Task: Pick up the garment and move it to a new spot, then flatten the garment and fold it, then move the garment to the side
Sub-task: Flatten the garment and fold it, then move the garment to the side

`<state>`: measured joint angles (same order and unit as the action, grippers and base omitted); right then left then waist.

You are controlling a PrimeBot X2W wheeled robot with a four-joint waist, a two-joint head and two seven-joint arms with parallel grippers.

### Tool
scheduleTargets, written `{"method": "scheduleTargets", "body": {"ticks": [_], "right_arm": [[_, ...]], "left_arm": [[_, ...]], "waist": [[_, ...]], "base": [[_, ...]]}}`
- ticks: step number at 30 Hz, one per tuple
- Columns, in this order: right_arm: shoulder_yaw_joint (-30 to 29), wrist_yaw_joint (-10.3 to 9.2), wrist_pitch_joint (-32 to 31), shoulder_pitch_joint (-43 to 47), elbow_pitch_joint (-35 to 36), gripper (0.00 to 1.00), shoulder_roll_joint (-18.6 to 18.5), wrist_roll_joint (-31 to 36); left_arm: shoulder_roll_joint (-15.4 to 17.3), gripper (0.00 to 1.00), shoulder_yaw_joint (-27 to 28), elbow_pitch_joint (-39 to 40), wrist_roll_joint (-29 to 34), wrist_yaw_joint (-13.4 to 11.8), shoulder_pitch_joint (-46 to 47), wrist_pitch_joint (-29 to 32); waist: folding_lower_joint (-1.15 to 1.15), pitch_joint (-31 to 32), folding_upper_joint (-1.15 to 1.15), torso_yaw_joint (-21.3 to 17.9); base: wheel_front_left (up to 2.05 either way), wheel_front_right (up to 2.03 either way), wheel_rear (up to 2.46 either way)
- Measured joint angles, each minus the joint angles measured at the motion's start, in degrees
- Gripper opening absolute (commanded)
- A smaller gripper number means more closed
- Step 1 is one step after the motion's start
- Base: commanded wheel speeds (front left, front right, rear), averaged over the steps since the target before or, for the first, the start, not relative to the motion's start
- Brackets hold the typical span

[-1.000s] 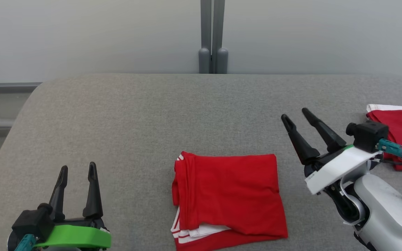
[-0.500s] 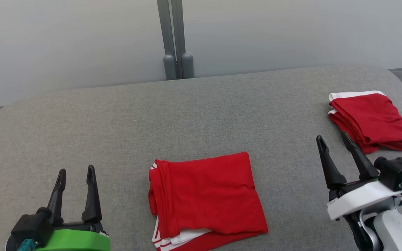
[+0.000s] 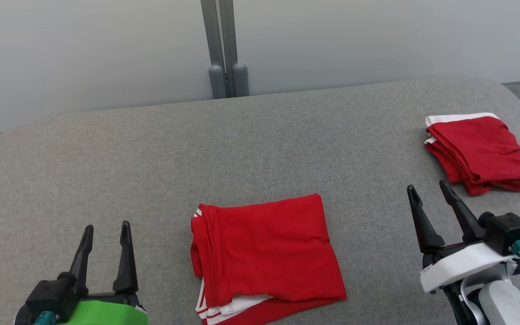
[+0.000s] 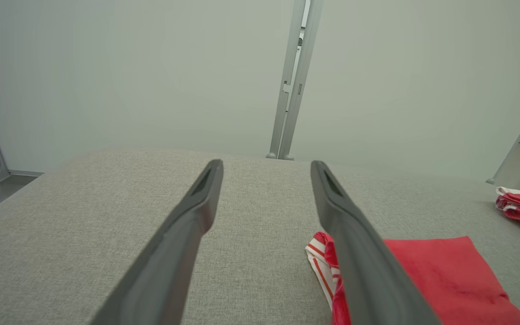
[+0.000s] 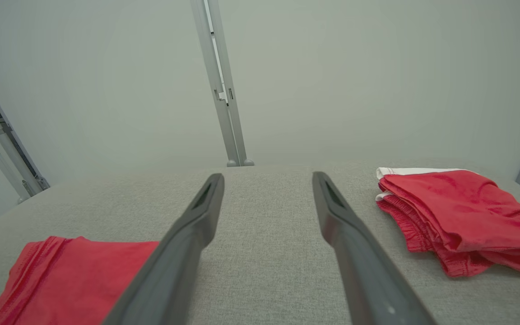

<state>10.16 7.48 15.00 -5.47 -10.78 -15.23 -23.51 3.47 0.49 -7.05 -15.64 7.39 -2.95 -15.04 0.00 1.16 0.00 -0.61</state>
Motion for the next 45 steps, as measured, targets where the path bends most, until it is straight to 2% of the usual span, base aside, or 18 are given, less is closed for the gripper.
{"method": "scheduleTargets", "body": {"ticks": [13, 17, 24, 32, 39, 45], "right_arm": [[1.9, 0.00, 0.0, -0.7, -2.3, 1.00, -0.4, -1.1], [3.7, 0.00, -2.1, -2.6, -3.2, 1.00, -0.5, -2.4], [7.4, 0.00, -9.8, -7.9, -9.0, 1.00, -0.2, -7.1], [10.0, 0.00, -19.6, -12.4, -17.7, 1.00, 0.3, -11.9], [8.2, 0.00, -29.2, -14.8, -25.3, 1.00, 0.8, -15.9], [8.0, 0.00, -33.9, -14.8, -26.4, 1.00, 1.4, -18.9]], "left_arm": [[0.1, 1.00, -0.2, -0.5, 0.2, 0.0, 0.1, 0.0], [0.0, 1.00, -0.6, -0.6, 0.1, 0.0, 0.2, 0.0], [0.0, 1.00, -1.4, -0.8, 0.1, 0.0, 1.0, 0.0], [-0.1, 1.00, -2.0, -1.3, -0.7, 0.0, 1.3, 0.0], [-0.2, 1.00, -2.6, -1.6, -1.4, 0.0, 2.5, 0.0], [-0.3, 1.00, -2.8, -1.8, -1.6, 0.0, 3.0, 0.0]], "waist": [[0.00, -0.2, 0.00, 1.1], [0.00, -0.3, 0.00, 2.0], [0.00, -0.5, 0.00, 5.0], [0.00, -1.1, 0.00, 10.3], [0.00, -2.6, 0.00, 14.7], [0.00, -4.3, 0.00, 17.7]], "base": [[0.00, 0.00, 0.00], [0.00, 0.00, 0.00], [0.00, 0.00, 0.00], [0.00, 0.00, 0.00], [0.00, 0.00, 0.00], [0.00, 0.00, 0.00]]}}
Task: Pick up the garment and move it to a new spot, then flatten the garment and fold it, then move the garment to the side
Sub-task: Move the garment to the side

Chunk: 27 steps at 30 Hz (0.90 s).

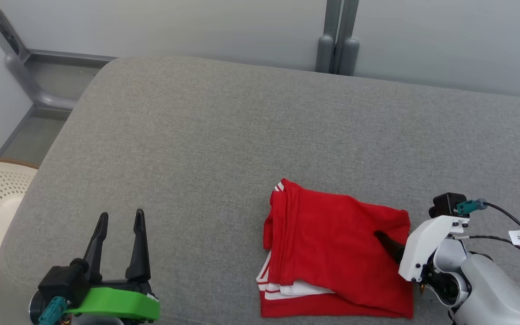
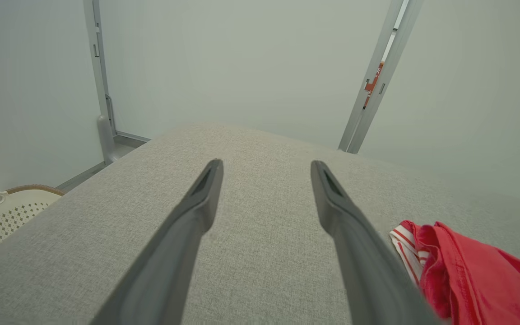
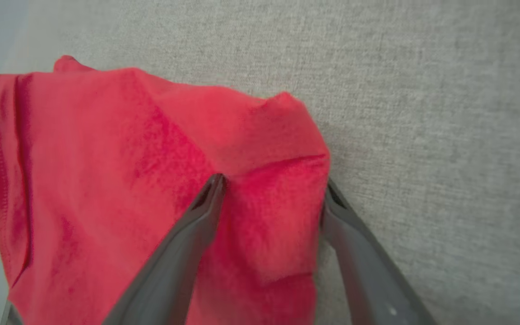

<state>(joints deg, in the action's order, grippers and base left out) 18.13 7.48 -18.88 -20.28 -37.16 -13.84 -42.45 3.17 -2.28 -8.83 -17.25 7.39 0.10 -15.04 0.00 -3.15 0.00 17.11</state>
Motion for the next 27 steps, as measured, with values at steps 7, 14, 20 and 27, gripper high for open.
{"method": "scheduleTargets", "body": {"ticks": [7, 14, 20, 27], "right_arm": [[1.1, 0.00, 2.9, 0.1, 2.0, 0.00, -0.8, -0.8], [1.7, 0.01, 6.6, 0.1, 4.0, 0.00, -2.5, -1.3], [2.2, 0.01, 8.9, 0.1, 6.2, 0.00, -4.7, -1.8], [4.5, 0.00, 10.4, -1.5, 8.3, 0.00, -6.8, -1.8]], "left_arm": [[0.0, 1.00, -0.2, -0.3, 0.0, 0.0, 0.3, 0.0], [0.0, 1.00, -4.1, 0.1, -0.4, 0.0, 1.5, 0.0], [0.5, 1.00, -6.8, -0.1, -0.6, 0.0, 2.5, 0.0], [1.0, 1.00, -9.4, -0.3, -0.9, 0.0, 4.3, 0.0]], "waist": [[0.00, -0.7, 0.00, 0.9], [0.00, 0.0, 0.00, -1.0], [0.00, 0.4, 0.00, -4.3], [0.00, 0.2, 0.00, -10.3]], "base": [[0.00, 0.00, 0.00], [0.00, 0.00, 0.00], [0.00, 0.00, 0.00], [0.00, 0.00, 0.00]]}}
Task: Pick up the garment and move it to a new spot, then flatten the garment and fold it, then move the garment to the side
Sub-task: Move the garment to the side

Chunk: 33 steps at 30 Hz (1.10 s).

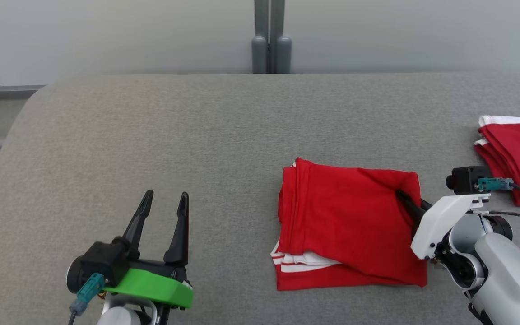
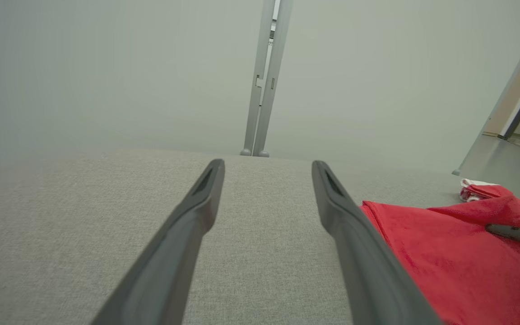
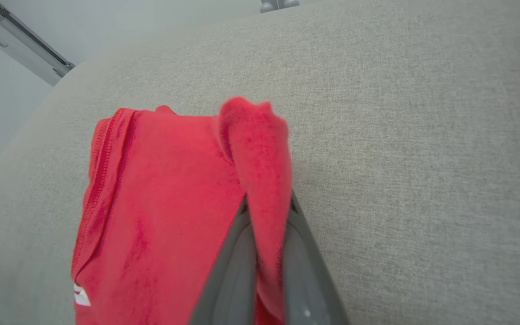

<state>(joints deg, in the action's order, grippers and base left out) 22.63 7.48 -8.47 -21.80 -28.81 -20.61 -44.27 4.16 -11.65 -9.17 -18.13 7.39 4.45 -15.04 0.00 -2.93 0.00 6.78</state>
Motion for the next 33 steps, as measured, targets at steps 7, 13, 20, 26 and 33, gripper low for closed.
{"method": "scheduleTargets", "body": {"ticks": [7, 13, 20, 26, 33], "right_arm": [[1.2, 0.00, 1.4, -1.4, 0.4, 0.00, -1.0, -0.9], [2.4, 0.00, 3.1, -1.9, 0.4, 0.00, -1.7, -1.9], [3.2, 0.00, 4.8, -2.2, 0.3, 0.00, -2.7, -2.7], [5.5, 0.00, 5.0, -6.5, 0.8, 0.00, -4.4, -3.2], [9.7, 0.01, 2.7, -16.8, 1.5, 0.00, -8.7, -5.1]], "left_arm": [[0.2, 1.00, -2.0, 0.0, 0.0, 0.0, 2.1, 0.0], [0.5, 1.00, -3.4, -0.4, 0.0, 0.0, 3.0, 0.0], [0.8, 1.00, -4.3, -0.4, 0.0, 0.0, 3.7, 0.0], [2.3, 1.00, -5.2, -0.4, 0.0, 0.0, 4.9, 0.0], [4.1, 1.00, -7.0, -0.4, 0.0, 0.0, 8.6, 0.0]], "waist": [[0.00, -0.8, 0.00, -7.3], [0.00, -1.5, 0.00, -13.5], [0.00, -2.4, 0.00, -18.9], [0.00, -4.7, 0.00, -20.1], [0.00, -9.8, 0.00, -19.3]], "base": [[0.00, 0.00, 0.00], [0.00, 0.00, 0.00], [0.00, 0.00, 0.00], [0.00, 0.00, 0.00], [0.00, 0.00, 0.00]]}}
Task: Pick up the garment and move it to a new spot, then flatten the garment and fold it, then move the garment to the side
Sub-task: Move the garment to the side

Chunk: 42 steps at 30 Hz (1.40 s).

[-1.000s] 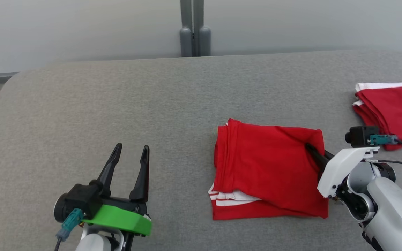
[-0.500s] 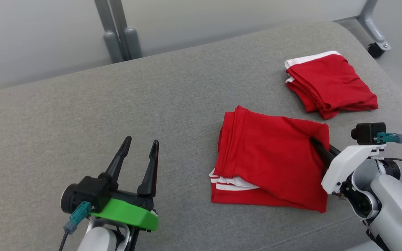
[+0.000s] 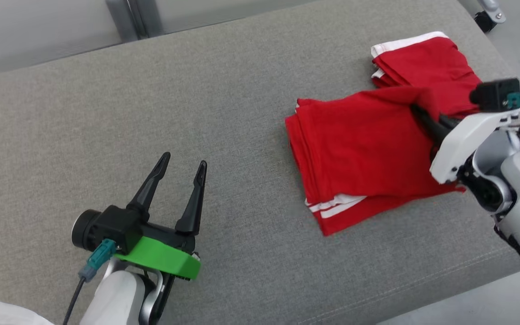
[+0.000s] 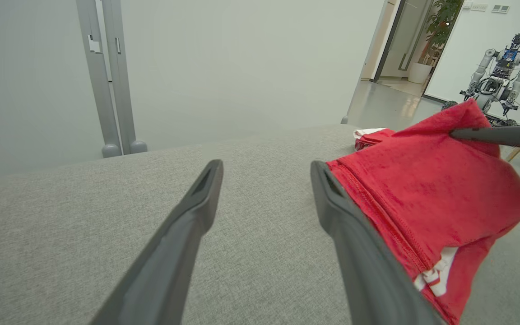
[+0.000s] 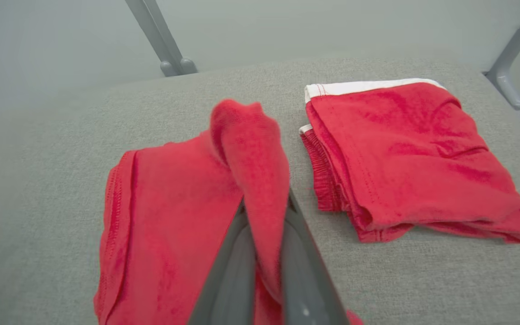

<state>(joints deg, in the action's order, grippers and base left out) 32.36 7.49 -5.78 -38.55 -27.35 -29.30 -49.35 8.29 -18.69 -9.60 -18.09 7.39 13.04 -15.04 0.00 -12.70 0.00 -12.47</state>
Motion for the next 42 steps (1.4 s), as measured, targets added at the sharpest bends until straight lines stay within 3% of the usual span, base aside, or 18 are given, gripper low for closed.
{"method": "scheduleTargets", "body": {"ticks": [10, 19, 29, 30, 31, 32, 42], "right_arm": [[4.1, 0.01, -5.5, -13.8, -0.9, 0.00, -10.2, -2.2], [3.0, 0.01, -8.2, -18.9, -1.6, 0.00, -21.3, -6.1], [6.2, 0.01, -5.0, -22.0, -9.8, 0.00, -24.4, -4.4], [6.4, 0.01, -4.0, -22.3, -11.3, 0.32, -24.3, -4.0], [6.6, 0.01, -2.7, -22.7, -12.8, 0.79, -24.1, -3.4], [6.8, 0.01, -1.8, -23.0, -13.9, 1.00, -23.8, -3.1], [9.5, 0.03, 8.3, -25.3, -23.8, 1.00, -21.2, 2.6]], "left_arm": [[1.3, 1.00, -1.1, 0.2, 0.0, 0.0, 5.1, 0.0], [1.1, 1.00, -0.6, 0.5, 0.2, 0.0, 6.4, 0.0], [1.1, 1.00, -1.7, 0.9, 0.5, 0.0, 8.9, 0.0], [1.1, 1.00, -1.7, 0.9, 0.5, 0.0, 8.9, 0.0], [1.1, 1.00, -1.6, 0.8, 0.5, 0.0, 9.0, 0.0], [1.1, 1.00, -1.5, 0.8, 0.5, 0.0, 9.0, 0.0], [0.4, 1.00, -0.2, 0.1, 0.4, 0.0, 8.3, 0.0]], "waist": [[0.01, -8.9, 0.00, 3.2], [0.01, -14.8, 0.00, 6.9], [0.01, -19.9, 0.00, 9.6], [0.00, -20.1, 0.00, 9.9], [0.00, -20.4, 0.00, 10.3], [0.00, -20.5, 0.00, 10.6], [0.00, -17.5, 0.00, 11.5]], "base": [[0.00, 0.00, 0.00], [0.00, 0.00, 0.00], [0.00, 0.00, 0.00], [0.00, 0.00, 0.00], [0.00, 0.00, 0.00], [0.00, 0.00, 0.00], [0.00, 0.00, 0.00]]}}
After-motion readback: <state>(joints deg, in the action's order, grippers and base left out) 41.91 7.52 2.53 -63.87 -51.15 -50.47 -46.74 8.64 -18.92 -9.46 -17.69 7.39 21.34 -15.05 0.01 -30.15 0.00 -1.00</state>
